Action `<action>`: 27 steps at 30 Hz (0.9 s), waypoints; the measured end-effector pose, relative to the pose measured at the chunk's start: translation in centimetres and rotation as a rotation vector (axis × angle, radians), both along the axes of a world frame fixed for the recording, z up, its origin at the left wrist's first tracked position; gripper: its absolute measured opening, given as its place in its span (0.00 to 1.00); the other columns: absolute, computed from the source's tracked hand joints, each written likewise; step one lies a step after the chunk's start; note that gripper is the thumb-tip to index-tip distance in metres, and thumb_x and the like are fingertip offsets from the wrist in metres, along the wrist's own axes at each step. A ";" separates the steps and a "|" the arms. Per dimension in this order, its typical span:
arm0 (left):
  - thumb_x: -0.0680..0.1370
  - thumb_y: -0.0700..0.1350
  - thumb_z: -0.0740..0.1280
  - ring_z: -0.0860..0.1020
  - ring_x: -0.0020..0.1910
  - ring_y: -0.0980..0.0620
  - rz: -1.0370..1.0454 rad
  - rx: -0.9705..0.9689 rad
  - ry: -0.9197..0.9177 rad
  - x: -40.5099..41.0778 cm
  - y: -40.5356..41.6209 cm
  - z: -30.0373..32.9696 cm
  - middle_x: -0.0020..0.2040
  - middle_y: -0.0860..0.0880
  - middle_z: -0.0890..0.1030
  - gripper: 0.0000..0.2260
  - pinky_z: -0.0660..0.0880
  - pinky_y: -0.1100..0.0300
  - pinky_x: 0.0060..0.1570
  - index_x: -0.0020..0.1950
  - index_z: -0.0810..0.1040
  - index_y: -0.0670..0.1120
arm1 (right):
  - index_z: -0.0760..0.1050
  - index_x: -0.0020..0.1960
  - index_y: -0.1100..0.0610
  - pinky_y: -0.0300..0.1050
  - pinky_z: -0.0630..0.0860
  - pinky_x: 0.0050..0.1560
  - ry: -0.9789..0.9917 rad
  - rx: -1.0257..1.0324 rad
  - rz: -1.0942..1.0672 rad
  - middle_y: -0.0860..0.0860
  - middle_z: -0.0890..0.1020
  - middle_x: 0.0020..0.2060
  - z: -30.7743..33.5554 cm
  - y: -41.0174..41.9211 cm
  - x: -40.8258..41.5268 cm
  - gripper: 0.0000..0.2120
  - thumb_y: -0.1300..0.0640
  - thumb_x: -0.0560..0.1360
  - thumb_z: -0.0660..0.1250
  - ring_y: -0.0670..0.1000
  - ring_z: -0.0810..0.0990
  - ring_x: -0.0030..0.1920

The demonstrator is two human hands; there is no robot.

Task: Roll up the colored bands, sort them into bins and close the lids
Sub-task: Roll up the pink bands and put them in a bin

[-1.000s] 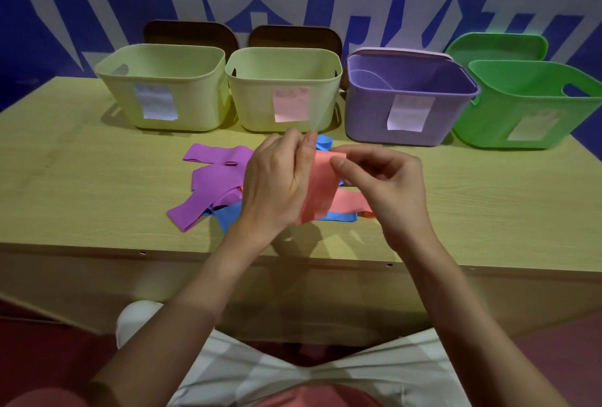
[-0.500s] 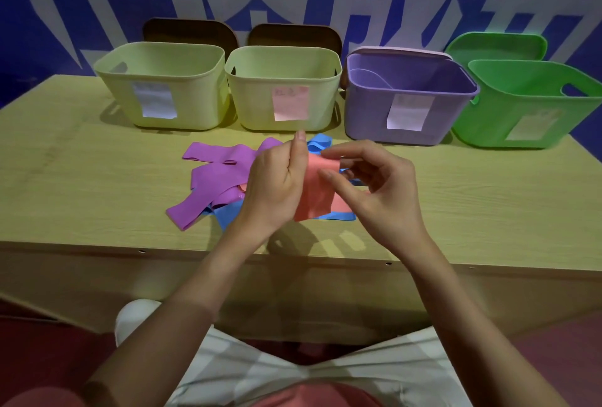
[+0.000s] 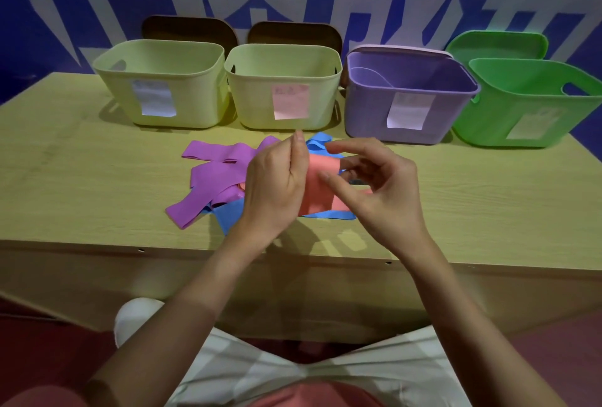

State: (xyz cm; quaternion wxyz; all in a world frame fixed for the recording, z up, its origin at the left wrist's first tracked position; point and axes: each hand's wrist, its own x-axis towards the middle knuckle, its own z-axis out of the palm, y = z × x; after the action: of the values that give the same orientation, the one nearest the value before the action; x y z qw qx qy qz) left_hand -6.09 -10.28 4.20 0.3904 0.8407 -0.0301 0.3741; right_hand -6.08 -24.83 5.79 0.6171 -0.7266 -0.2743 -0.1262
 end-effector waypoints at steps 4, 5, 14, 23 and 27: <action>0.82 0.48 0.54 0.61 0.25 0.56 -0.023 -0.044 0.039 -0.1 -0.2 0.0 0.24 0.56 0.61 0.19 0.54 0.59 0.30 0.31 0.60 0.47 | 0.81 0.52 0.61 0.47 0.79 0.43 -0.130 -0.077 -0.043 0.54 0.82 0.46 -0.5 -0.1 0.0 0.10 0.66 0.71 0.73 0.50 0.80 0.42; 0.82 0.48 0.54 0.61 0.26 0.55 -0.024 -0.029 0.024 -0.2 -0.1 0.2 0.24 0.55 0.61 0.18 0.54 0.59 0.31 0.32 0.60 0.47 | 0.81 0.51 0.60 0.47 0.79 0.43 -0.092 -0.055 -0.042 0.54 0.82 0.45 -0.5 -0.1 0.0 0.10 0.66 0.71 0.73 0.50 0.80 0.41; 0.82 0.43 0.54 0.62 0.28 0.52 0.015 0.132 -0.129 -0.2 0.5 -0.2 0.28 0.52 0.63 0.18 0.56 0.59 0.32 0.31 0.66 0.42 | 0.82 0.50 0.60 0.46 0.78 0.43 0.098 0.075 0.006 0.59 0.83 0.40 -0.7 0.3 -0.4 0.08 0.67 0.71 0.73 0.57 0.79 0.39; 0.82 0.48 0.53 0.64 0.31 0.54 0.009 0.039 -0.046 -0.2 0.4 0.2 0.28 0.54 0.65 0.17 0.59 0.59 0.33 0.34 0.66 0.44 | 0.81 0.48 0.57 0.40 0.77 0.43 0.003 0.023 -0.027 0.55 0.83 0.43 -0.4 0.4 -0.2 0.09 0.67 0.71 0.73 0.47 0.79 0.38; 0.82 0.45 0.53 0.67 0.35 0.51 0.027 0.162 -0.097 -0.3 0.4 0.1 0.35 0.53 0.68 0.15 0.61 0.59 0.37 0.38 0.69 0.44 | 0.82 0.47 0.58 0.36 0.75 0.42 0.068 0.053 -0.058 0.54 0.83 0.39 -0.5 0.3 -0.3 0.07 0.65 0.71 0.74 0.48 0.79 0.36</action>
State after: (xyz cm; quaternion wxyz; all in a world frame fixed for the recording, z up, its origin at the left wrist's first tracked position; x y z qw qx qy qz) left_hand -6.34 -9.92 4.33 0.3141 0.8507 -0.0676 0.4160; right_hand -6.37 -24.48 5.31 0.6412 -0.7216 -0.2283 -0.1265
